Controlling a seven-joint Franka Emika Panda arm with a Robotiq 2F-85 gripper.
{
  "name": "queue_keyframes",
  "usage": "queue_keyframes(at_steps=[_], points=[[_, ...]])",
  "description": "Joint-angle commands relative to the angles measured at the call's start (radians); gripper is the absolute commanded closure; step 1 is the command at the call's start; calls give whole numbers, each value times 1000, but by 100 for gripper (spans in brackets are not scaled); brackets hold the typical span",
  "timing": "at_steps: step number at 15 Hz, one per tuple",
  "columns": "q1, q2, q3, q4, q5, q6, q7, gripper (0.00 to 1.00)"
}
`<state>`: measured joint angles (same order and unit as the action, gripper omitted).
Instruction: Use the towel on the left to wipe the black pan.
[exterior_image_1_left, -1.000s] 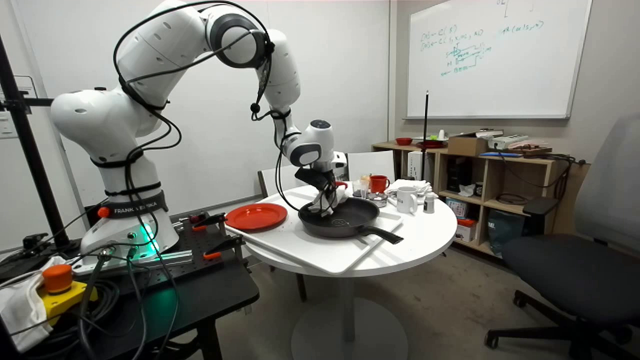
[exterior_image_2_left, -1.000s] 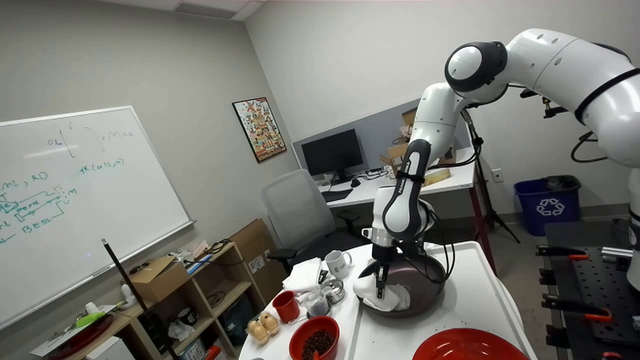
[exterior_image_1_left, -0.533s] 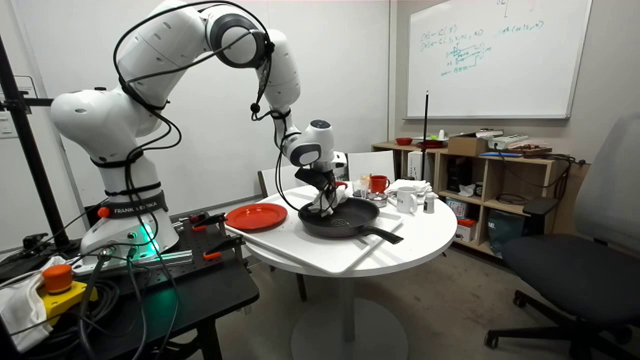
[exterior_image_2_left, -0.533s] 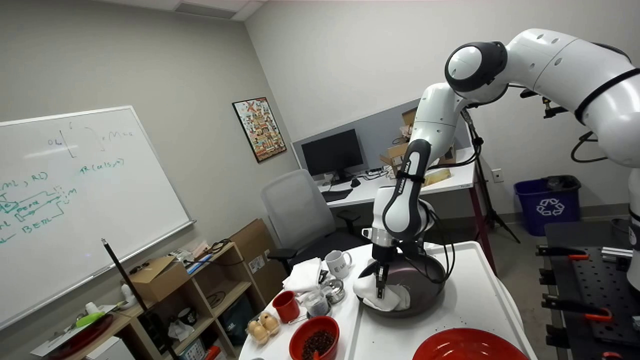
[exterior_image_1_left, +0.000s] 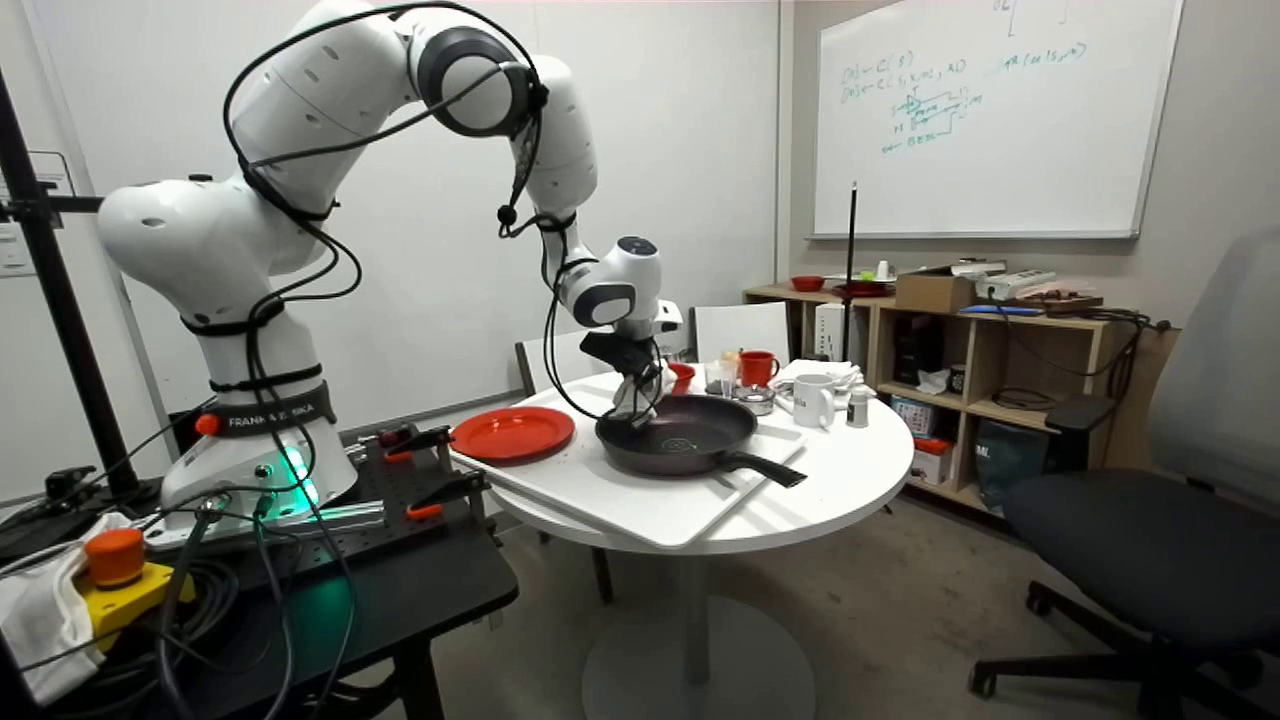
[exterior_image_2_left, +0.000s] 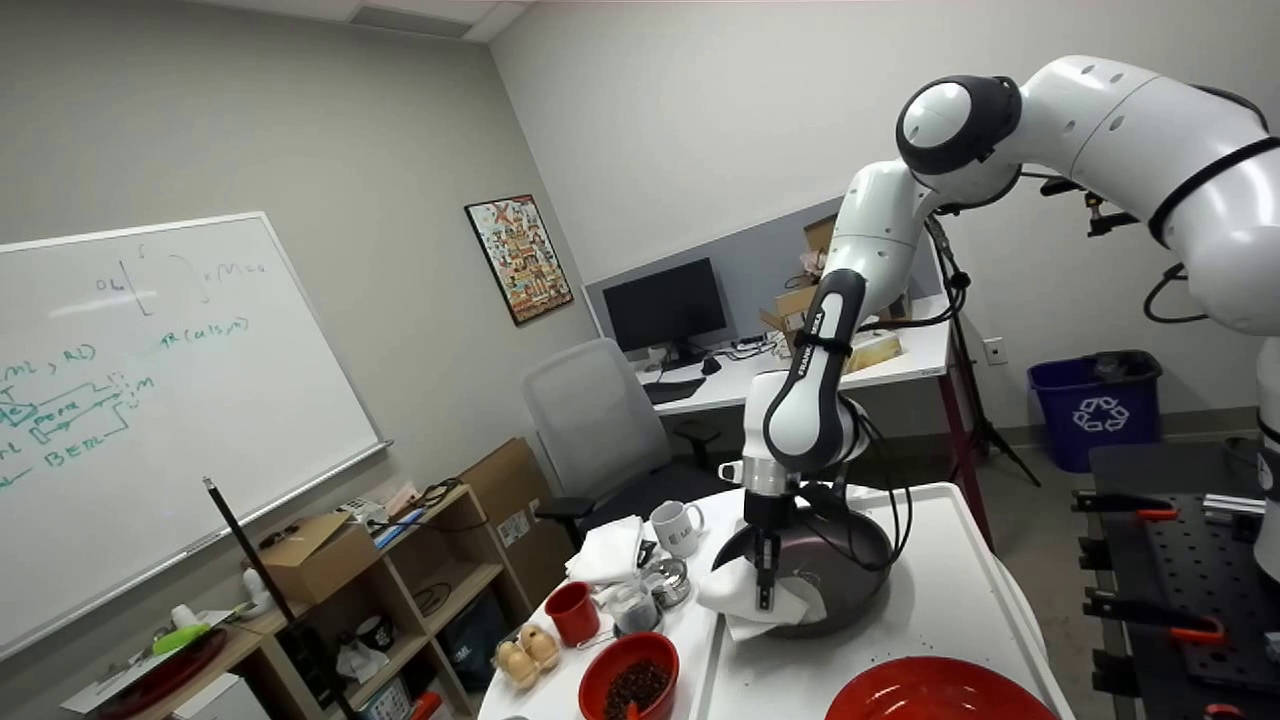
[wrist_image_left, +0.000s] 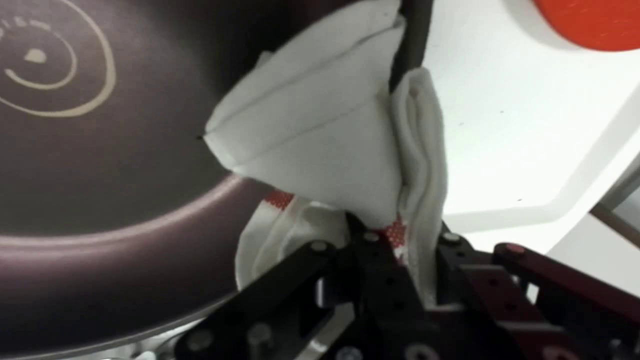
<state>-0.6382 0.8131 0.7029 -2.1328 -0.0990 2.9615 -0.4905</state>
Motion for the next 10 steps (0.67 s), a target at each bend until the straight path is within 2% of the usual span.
queue_keyframes(at_steps=[1, 6, 10], points=[[-103, 0, 130, -66, -2, -104, -132, 96], [-135, -15, 182, -107, 28, -185, -234, 96], [-150, -25, 191, -132, 37, -174, -282, 96]])
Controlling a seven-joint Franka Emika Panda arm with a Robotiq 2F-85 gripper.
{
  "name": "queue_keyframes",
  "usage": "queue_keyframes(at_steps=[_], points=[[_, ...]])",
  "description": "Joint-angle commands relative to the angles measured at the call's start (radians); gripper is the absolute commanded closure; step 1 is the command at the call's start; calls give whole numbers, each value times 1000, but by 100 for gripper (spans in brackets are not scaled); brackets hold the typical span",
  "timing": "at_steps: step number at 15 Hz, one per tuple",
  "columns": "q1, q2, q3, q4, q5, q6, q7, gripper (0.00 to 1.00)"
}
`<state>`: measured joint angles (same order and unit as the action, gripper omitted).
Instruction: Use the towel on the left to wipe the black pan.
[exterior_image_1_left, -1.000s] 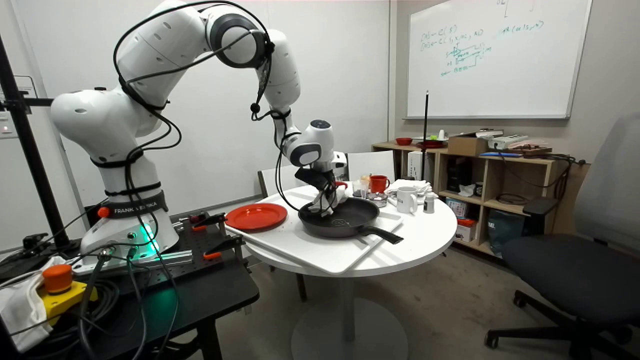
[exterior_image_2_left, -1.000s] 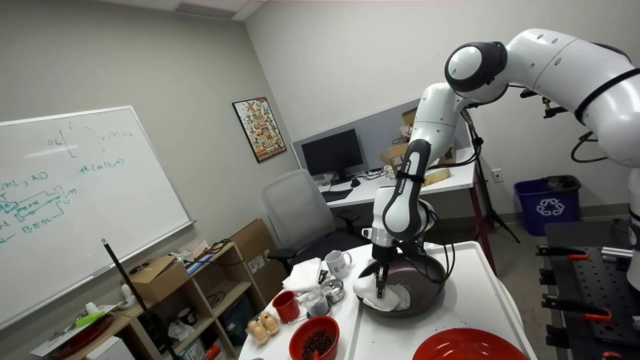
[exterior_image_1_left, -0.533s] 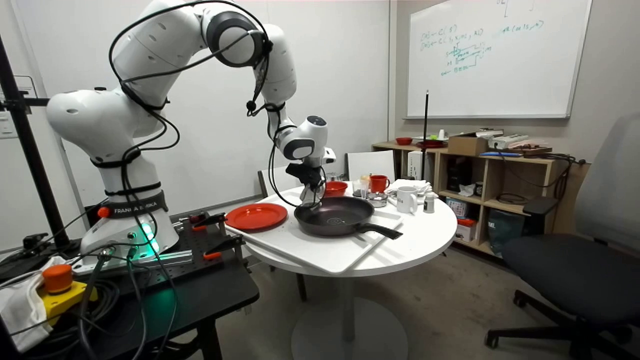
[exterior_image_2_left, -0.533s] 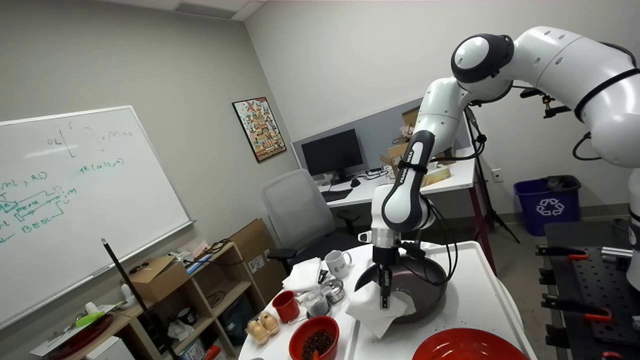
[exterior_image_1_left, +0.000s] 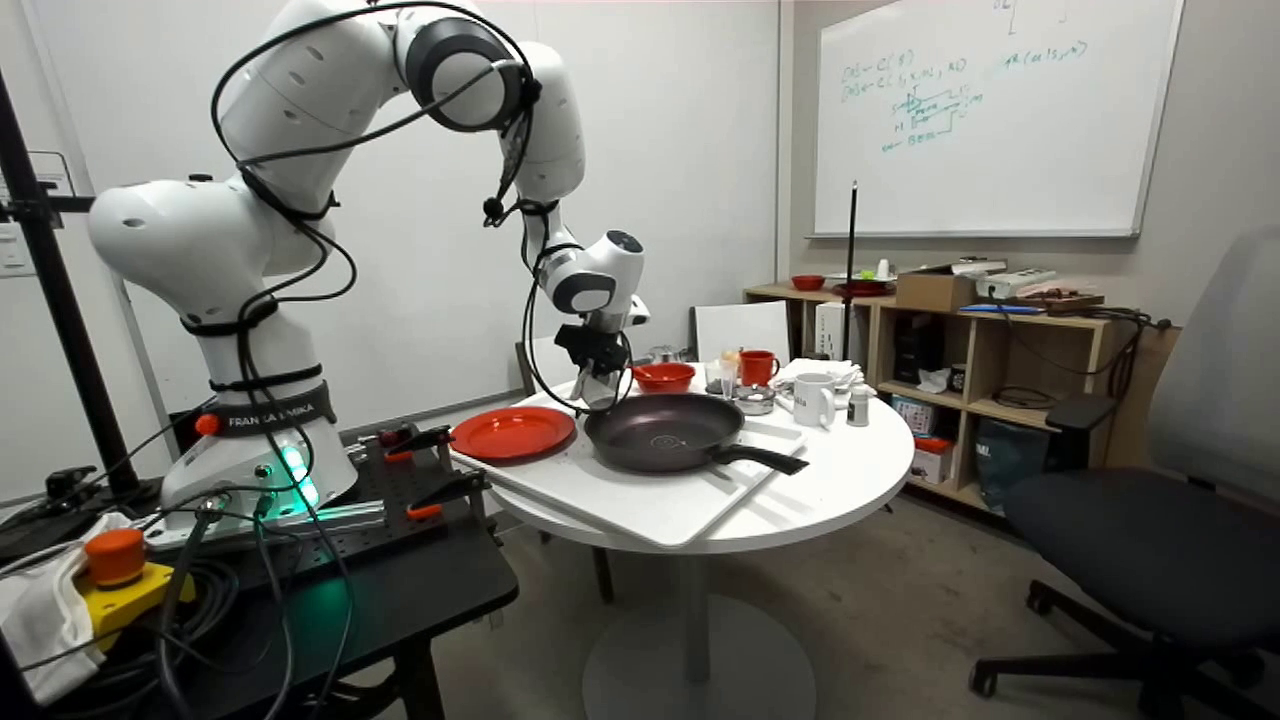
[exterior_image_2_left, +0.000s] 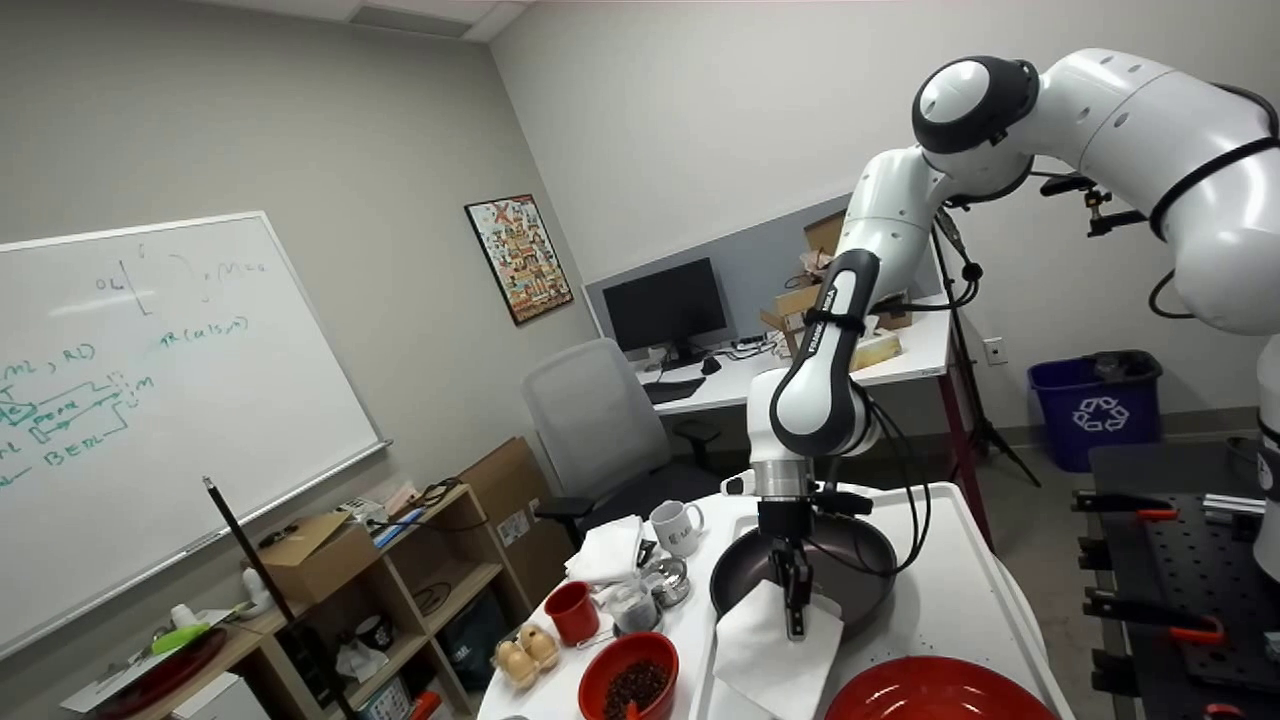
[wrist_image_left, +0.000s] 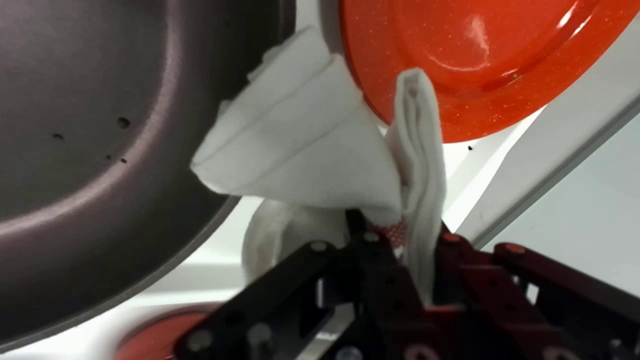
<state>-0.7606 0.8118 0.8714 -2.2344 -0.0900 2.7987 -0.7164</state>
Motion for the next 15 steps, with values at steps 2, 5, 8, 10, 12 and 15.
queue_keyframes(at_steps=[2, 5, 8, 10, 12, 15], points=[[-59, -33, 47, -54, 31, 9, -90, 96], [-155, -50, 134, -98, 44, 62, -127, 96], [-317, -44, 283, -148, 40, 131, -133, 96], [-417, -37, 370, -172, 16, 194, -105, 96], [-467, -43, 400, -175, -10, 275, -63, 96], [-438, -103, 323, -139, -41, 409, 18, 96]])
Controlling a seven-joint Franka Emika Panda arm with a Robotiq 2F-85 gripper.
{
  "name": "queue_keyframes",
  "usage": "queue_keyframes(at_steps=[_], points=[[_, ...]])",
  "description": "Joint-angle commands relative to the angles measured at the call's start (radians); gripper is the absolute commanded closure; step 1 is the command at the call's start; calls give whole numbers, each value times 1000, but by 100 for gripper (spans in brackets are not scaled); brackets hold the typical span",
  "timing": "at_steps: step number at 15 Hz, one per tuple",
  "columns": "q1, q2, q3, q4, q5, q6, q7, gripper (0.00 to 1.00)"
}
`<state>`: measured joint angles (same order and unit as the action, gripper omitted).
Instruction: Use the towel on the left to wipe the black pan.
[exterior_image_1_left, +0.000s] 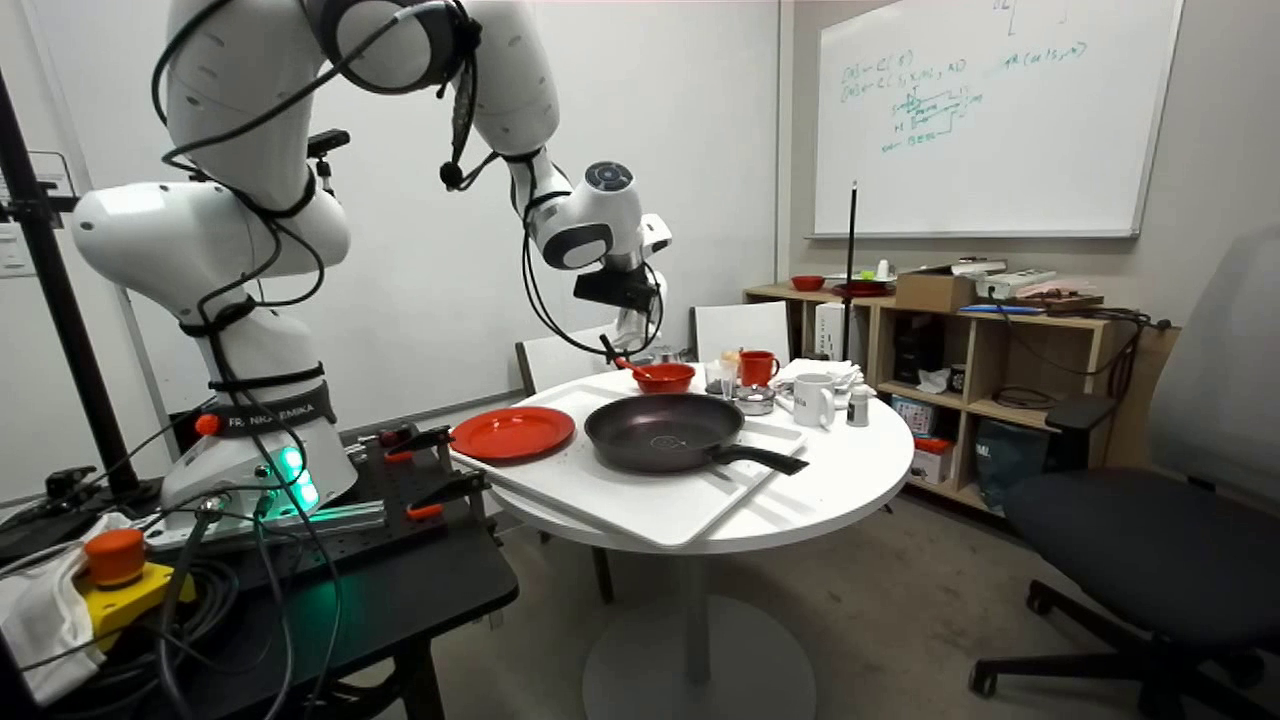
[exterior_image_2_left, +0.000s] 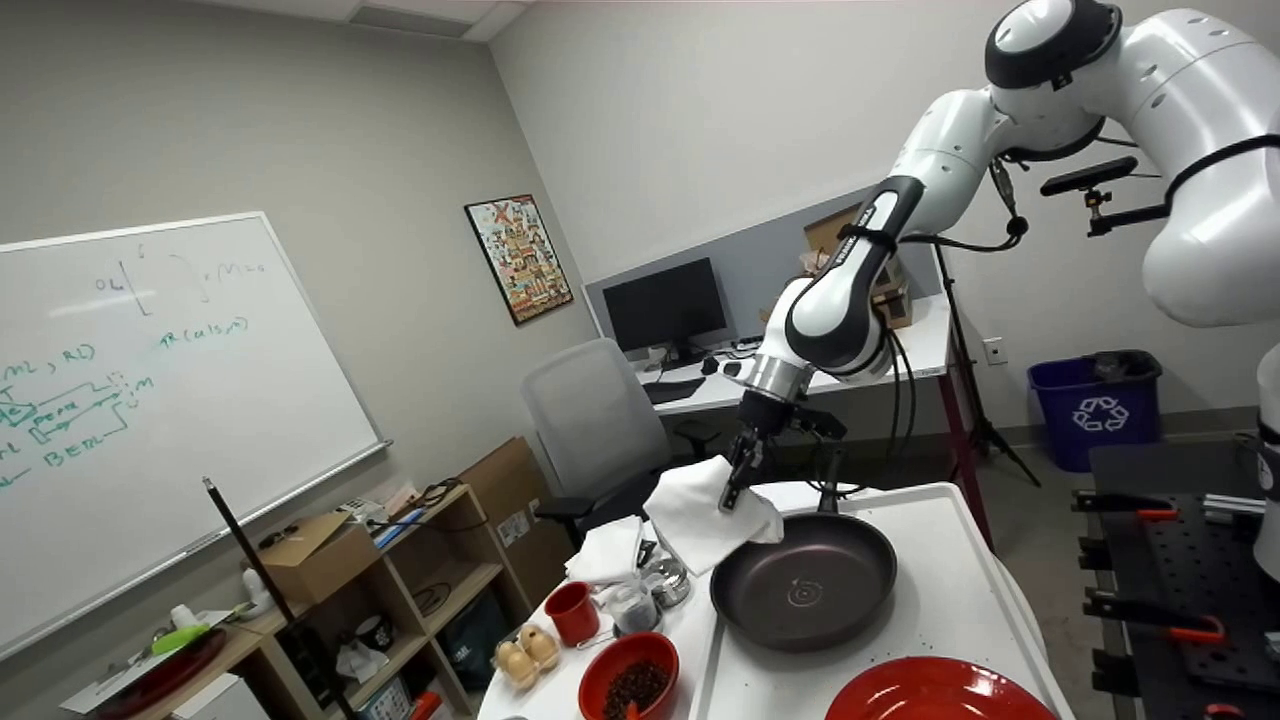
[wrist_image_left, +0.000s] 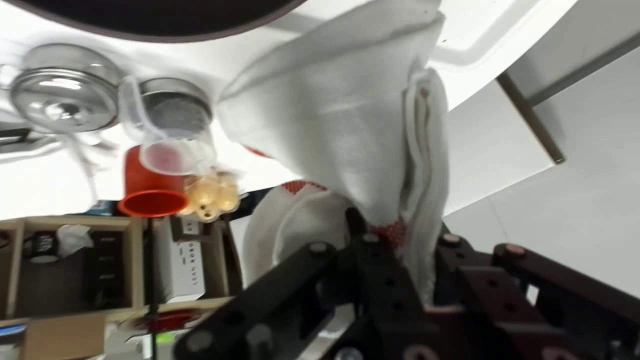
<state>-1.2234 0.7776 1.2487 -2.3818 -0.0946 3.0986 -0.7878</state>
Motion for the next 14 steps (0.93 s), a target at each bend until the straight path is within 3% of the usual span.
queue_keyframes(at_steps=[1, 4, 6, 7, 10, 14], points=[[47, -91, -93, 18, -48, 155, 118, 96], [145, -174, -247, 41, -70, 263, 213, 96], [261, -242, -399, 57, -70, 300, 285, 96], [326, -268, -459, 58, 48, 305, 217, 96], [543, -333, -699, 52, 213, 293, 166, 96], [844, -303, -994, 68, 357, 259, 111, 96]])
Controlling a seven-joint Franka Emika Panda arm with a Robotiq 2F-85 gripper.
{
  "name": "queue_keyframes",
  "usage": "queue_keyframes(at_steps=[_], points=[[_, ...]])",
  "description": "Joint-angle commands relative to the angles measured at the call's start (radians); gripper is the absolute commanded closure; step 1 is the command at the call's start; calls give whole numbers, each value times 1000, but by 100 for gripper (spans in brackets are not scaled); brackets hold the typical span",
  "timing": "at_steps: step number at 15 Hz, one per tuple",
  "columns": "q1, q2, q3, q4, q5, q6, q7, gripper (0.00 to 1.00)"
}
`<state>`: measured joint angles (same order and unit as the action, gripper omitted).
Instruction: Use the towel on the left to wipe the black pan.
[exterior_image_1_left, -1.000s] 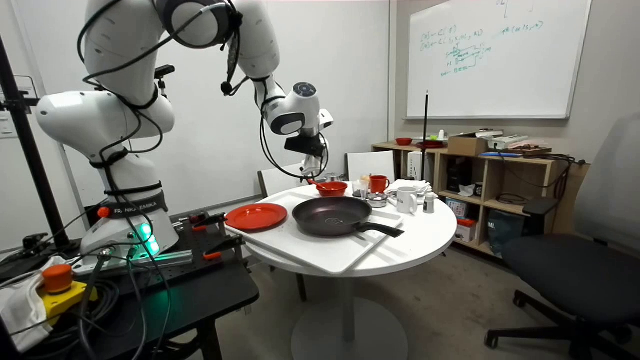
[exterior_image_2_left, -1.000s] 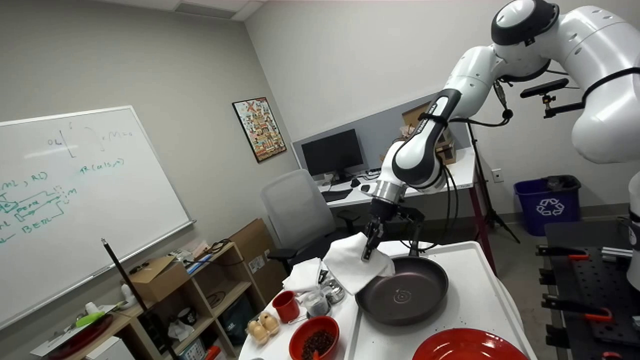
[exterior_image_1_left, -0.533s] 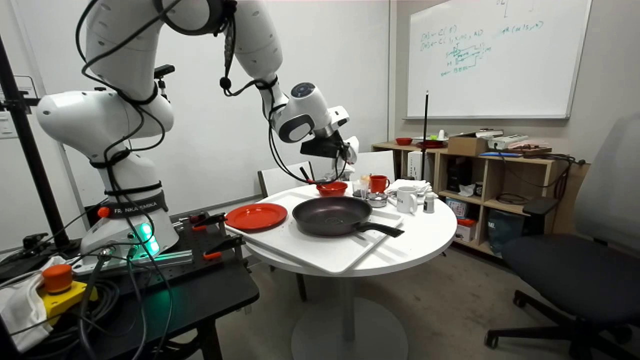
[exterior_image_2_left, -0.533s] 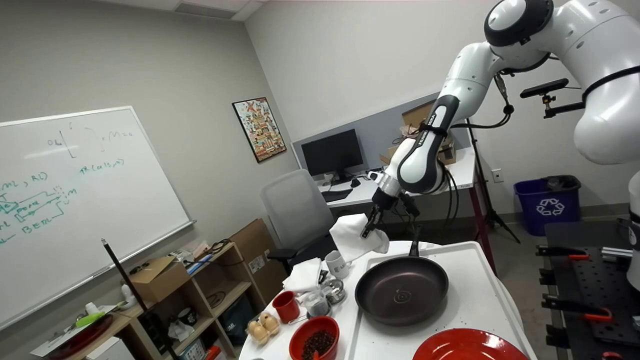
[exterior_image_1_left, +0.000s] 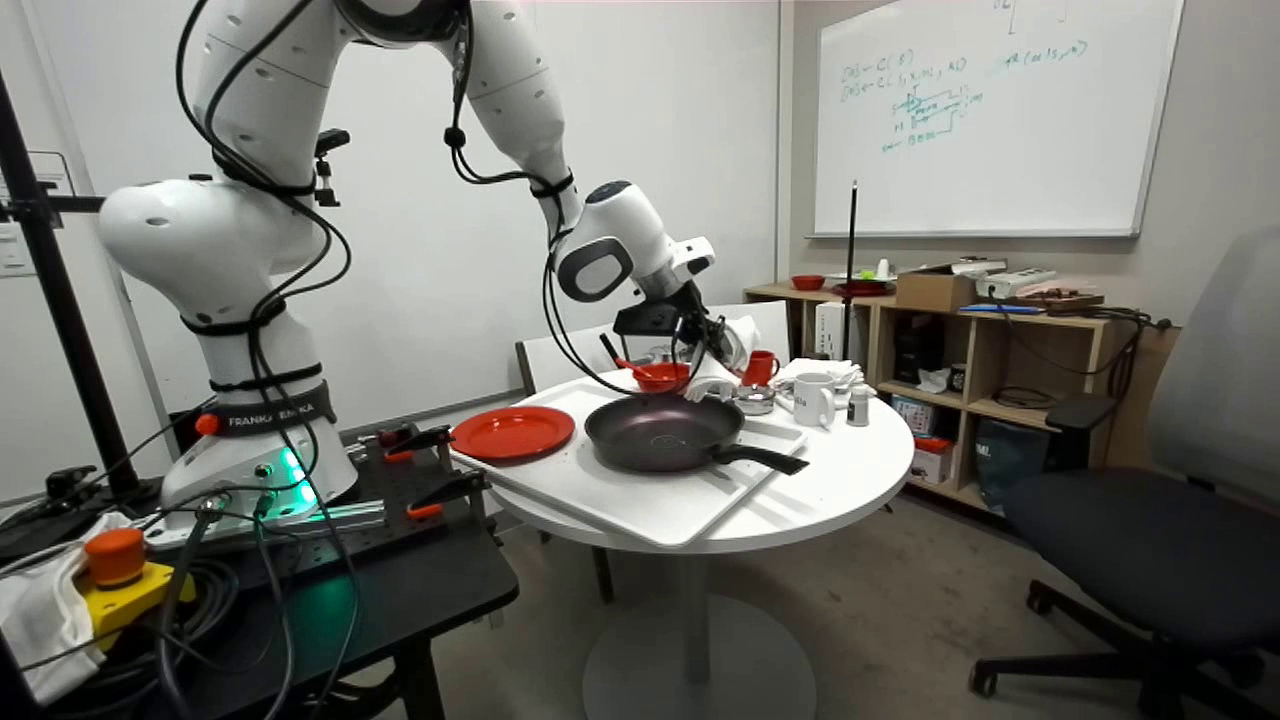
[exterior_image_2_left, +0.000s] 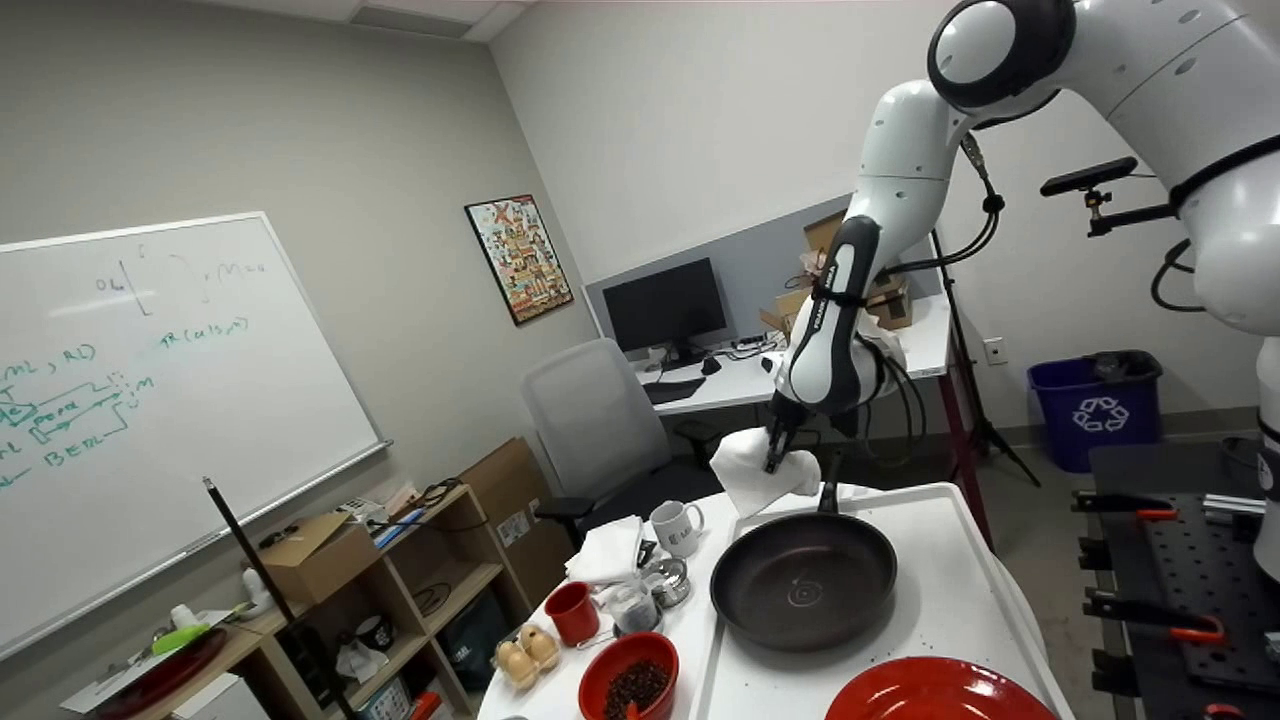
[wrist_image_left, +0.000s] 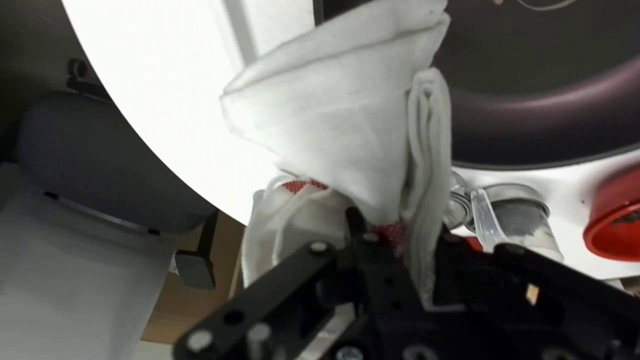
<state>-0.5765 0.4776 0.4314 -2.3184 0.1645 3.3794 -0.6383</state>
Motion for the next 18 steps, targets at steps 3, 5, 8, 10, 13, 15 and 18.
queue_keyframes(at_steps=[3, 5, 8, 10, 13, 15, 18], points=[[418, 52, -344, 34, 141, -50, -19, 96], [524, 77, -444, 40, -39, -77, 158, 96], [619, 112, -498, 70, -146, -116, 280, 96], [654, 132, -516, 93, -185, -129, 327, 96], [681, 153, -534, 116, -216, -124, 370, 96], [690, 170, -544, 132, -224, -118, 389, 96], [681, 202, -534, 157, -235, -131, 402, 96]])
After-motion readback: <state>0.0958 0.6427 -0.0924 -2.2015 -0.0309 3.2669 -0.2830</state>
